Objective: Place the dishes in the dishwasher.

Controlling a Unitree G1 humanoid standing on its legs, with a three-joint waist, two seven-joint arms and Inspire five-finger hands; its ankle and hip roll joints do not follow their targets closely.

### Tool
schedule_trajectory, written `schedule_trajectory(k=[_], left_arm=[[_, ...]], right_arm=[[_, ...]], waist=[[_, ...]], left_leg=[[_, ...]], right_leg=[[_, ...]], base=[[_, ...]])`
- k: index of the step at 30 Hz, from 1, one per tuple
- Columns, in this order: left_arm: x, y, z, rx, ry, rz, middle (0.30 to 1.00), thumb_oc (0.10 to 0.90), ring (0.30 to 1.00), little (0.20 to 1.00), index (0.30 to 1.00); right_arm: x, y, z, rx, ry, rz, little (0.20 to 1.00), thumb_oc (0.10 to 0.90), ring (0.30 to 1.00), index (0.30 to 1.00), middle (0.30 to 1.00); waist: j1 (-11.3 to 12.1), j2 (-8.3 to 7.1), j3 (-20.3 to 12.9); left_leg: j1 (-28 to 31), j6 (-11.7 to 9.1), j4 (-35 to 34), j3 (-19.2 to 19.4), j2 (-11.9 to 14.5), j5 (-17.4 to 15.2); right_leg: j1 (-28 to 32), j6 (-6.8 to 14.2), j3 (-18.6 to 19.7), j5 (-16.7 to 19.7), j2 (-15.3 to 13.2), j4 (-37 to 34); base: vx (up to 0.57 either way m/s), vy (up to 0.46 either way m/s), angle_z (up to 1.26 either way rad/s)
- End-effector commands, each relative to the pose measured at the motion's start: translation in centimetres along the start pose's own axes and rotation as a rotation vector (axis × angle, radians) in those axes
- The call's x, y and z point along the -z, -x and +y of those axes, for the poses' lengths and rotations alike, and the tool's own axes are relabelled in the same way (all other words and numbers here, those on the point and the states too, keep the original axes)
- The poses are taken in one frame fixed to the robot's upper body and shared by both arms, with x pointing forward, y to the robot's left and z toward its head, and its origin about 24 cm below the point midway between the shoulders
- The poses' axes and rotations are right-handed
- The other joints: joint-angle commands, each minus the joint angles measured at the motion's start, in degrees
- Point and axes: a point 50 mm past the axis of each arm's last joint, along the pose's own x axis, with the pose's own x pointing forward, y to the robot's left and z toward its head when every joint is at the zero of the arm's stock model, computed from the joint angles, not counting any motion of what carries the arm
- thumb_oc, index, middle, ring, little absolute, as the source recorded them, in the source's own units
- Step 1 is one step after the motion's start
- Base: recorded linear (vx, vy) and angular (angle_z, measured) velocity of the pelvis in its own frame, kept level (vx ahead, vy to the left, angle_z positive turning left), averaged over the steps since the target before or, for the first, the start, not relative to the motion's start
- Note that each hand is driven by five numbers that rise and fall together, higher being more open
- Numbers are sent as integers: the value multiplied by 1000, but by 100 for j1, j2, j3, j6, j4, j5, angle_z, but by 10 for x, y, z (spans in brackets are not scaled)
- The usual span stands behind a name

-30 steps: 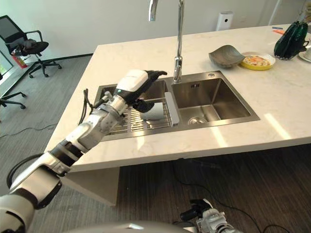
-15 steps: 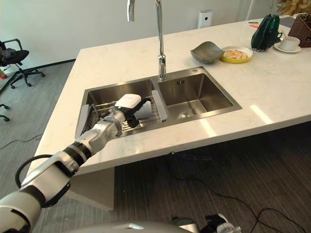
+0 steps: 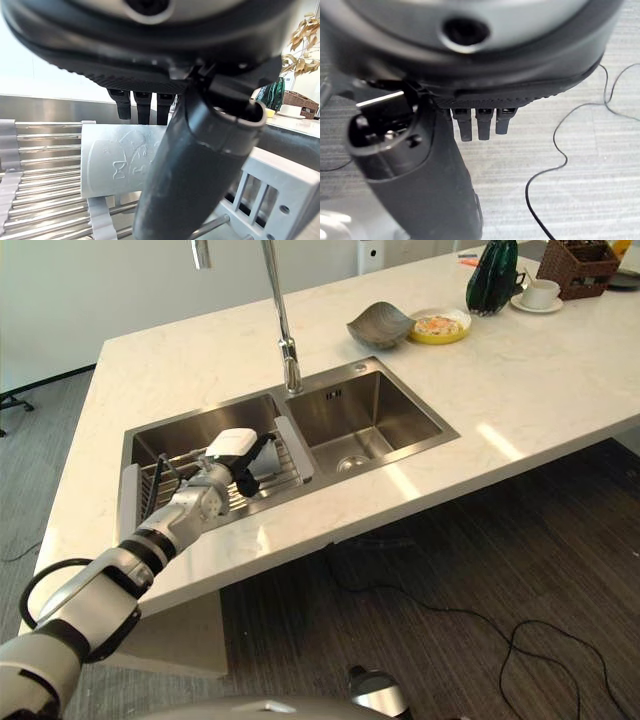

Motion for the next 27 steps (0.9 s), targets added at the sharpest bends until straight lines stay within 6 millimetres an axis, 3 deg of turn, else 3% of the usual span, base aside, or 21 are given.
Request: schedule_trajectory(k=[1,4,5,10,12,13,14,16,22,27], left_arm=[[-8,-22,68,-201,11,-9,900,800,900,900,900],[1,-21,62,-186,48,34,900,800,900,900,900],[20,-18,54,-155,86,116,900,800,900,900,900],[41,-13,39,-89,120,220,900,800,900,900,900],[56,-5,22,-56,227,299,900,800,900,900,900],[62,-2,16,-28,207,316,808,739,808,808,808],[62,-2,16,-28,207,316,808,739,808,808,808],[72,3,10,17,170,351,300,400,300,300,300],[82,10,0,107,93,369,300,400,300,300,300],[65,6,5,53,36,246,300,400,300,300,300]], right_arm=[[-8,-3,0,-15,29,28,900,800,900,900,900],[-8,-3,-2,-10,18,40,900,800,900,900,900],[-11,-3,-4,-8,14,33,900,800,900,900,900],[-6,-2,-4,-12,3,47,900,800,900,900,900],[0,-2,0,-24,6,63,900,800,900,900,900],[-1,-2,0,-28,9,55,900,800,900,900,900],[-1,-2,0,-28,9,55,900,800,900,900,900],[-2,-2,1,-35,18,46,900,800,900,900,900],[-4,-2,0,-43,32,37,900,800,900,900,900],[-9,-3,5,-57,42,11,900,800,900,900,900]], waist=[[99,-327,-166],[85,-315,-148],[58,-305,-126],[49,-290,-115],[56,-291,-124],[42,-294,-131],[42,-294,-131],[19,-307,-146],[27,-331,-163],[165,-408,-193]], left_leg=[[144,99,27,-102,-412,-462],[120,107,27,-69,-417,-464],[60,122,27,8,-429,-455],[25,124,27,62,-448,-454],[43,129,27,64,-453,-463],[53,127,27,76,-451,-467],[53,127,27,76,-451,-467],[73,129,27,102,-449,-474],[86,141,27,123,-449,-483],[74,150,27,-25,-476,-479]], right_leg=[[323,448,-282,-396,-253,-323],[282,466,-265,-372,-267,-323],[192,486,-191,-316,-288,-323],[145,506,-156,-286,-305,-323],[171,507,-170,-295,-317,-323],[177,509,-169,-297,-312,-323],[177,509,-169,-297,-312,-323],[181,517,-149,-285,-310,-323],[179,533,-109,-261,-299,-323],[232,536,-251,-270,-334,-323]], base=[[0,0,0],[-7,9,-1],[-17,20,-4],[-10,25,-14],[0,0,0],[0,0,0],[0,0,0],[5,7,-3],[-6,6,-4],[-17,-1,0]])
